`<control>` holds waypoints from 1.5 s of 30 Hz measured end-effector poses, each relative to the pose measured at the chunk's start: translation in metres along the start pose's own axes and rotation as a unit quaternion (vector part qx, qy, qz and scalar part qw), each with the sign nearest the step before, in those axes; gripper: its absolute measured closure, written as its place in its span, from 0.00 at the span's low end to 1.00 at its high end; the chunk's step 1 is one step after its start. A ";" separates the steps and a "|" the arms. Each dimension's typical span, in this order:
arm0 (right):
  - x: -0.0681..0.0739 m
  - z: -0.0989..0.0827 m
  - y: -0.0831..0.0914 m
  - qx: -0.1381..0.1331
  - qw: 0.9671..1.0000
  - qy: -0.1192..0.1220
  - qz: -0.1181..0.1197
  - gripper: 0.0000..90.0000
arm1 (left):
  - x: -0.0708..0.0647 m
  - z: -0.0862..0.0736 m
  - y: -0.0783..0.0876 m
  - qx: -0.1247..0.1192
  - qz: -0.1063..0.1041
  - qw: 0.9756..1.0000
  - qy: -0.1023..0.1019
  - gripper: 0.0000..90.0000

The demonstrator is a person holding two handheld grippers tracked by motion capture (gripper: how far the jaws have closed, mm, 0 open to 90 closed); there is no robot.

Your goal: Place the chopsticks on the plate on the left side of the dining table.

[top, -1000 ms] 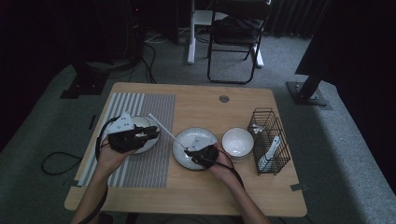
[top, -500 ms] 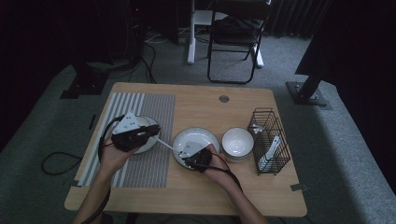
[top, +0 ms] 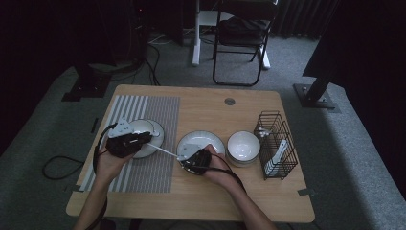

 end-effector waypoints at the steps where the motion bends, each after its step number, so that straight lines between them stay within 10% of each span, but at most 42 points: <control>1: 0.000 0.002 -0.003 0.005 1.000 0.003 0.002 0.96 | 0.000 0.003 0.002 -0.003 0.001 1.000 -0.002 0.89; 24: 0.005 0.025 -0.078 0.056 0.996 0.049 0.051 0.96 | 0.013 0.023 0.013 -0.031 0.008 0.999 0.002 0.88; 45: 0.001 0.023 -0.091 0.073 0.995 0.037 0.048 0.90 | 0.016 0.014 0.014 -0.027 0.011 1.000 0.011 0.88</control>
Point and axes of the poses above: each handheld gripper's, and its own axes: y roughly backward along the jaws, z roughly out of its top, x roughly to its left, the point moved 6 cm from there along -y, roughly forward along the jaws, and after that the axes turned 11 degrees about -x, right-handed, at the moved point
